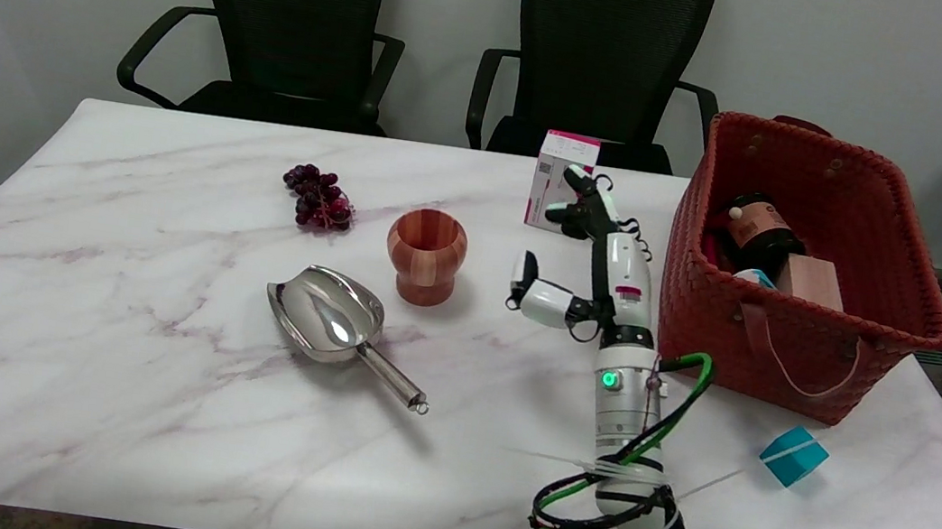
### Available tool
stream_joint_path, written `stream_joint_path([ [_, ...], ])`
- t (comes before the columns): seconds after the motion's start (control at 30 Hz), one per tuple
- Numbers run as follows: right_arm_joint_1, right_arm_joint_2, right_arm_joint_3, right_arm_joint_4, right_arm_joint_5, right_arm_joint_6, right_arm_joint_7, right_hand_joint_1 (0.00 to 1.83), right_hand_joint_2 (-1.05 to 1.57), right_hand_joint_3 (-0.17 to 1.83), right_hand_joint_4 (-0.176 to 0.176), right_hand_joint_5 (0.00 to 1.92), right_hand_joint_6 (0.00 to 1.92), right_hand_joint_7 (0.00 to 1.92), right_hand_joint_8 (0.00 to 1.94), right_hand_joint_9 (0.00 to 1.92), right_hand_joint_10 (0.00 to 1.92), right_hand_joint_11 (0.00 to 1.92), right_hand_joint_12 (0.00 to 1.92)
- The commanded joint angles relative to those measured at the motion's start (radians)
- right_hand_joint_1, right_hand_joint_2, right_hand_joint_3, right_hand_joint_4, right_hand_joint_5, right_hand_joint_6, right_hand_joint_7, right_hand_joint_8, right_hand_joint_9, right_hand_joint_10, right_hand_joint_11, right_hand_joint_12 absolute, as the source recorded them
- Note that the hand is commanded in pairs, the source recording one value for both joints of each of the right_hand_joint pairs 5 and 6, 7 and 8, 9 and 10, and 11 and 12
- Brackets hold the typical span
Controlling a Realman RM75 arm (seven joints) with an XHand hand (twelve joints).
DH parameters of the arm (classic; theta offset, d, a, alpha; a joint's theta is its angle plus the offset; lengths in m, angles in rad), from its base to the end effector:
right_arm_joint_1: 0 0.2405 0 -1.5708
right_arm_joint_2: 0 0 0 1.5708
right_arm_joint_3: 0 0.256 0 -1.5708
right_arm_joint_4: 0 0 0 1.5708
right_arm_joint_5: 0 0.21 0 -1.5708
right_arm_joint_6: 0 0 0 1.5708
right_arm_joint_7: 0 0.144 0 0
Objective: Pick up the wooden mortar.
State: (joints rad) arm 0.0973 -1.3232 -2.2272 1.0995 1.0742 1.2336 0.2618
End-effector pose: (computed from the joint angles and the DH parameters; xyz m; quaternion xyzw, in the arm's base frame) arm -0.2927 -0.3079 0.2563 0.5871 -0.1223 0.4861 0.6357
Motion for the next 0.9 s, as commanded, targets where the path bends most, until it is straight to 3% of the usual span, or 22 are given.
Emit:
stream_joint_path([
  [0.03, 0.097, -0.010, 0.006, -0.097, 0.038, -0.203, 0.298, 1.11, 0.37, 1.13, 0.000, 0.09, 0.09, 0.50, 0.50, 0.48, 0.48, 0.56, 0.56],
  [0.13, 0.114, -0.013, 0.004, -0.103, 0.038, -0.243, 0.333, 1.10, 0.31, 1.10, 0.000, 0.00, 0.00, 0.44, 0.44, 0.42, 0.42, 0.51, 0.51],
  [0.5, 0.190, -0.058, -0.002, -0.157, 0.038, -0.385, 0.401, 1.07, 0.22, 0.96, 0.000, 0.00, 0.00, 0.44, 0.44, 0.22, 0.22, 0.21, 0.21],
  [0.57, 0.198, -0.062, -0.002, -0.166, 0.038, -0.406, 0.425, 1.06, 0.17, 0.91, 0.000, 0.00, 0.00, 0.22, 0.22, 0.17, 0.17, 0.14, 0.14],
  [0.6, 0.203, -0.063, -0.002, -0.169, 0.038, -0.422, 0.443, 1.06, 0.15, 0.89, 0.000, 0.00, 0.00, 0.20, 0.20, 0.14, 0.14, 0.10, 0.10],
  [0.7, 0.210, -0.063, -0.002, -0.169, 0.035, -0.454, 0.481, 1.04, 0.08, 0.67, 0.000, 0.00, 0.00, 0.14, 0.14, 0.03, 0.03, 0.00, 0.00],
  [0.9, 0.211, -0.057, -0.002, -0.169, 0.028, -0.484, 0.567, 0.97, -0.02, -0.01, 0.000, 0.00, 0.00, 0.00, 0.00, 0.00, 0.00, 0.00, 0.00],
])
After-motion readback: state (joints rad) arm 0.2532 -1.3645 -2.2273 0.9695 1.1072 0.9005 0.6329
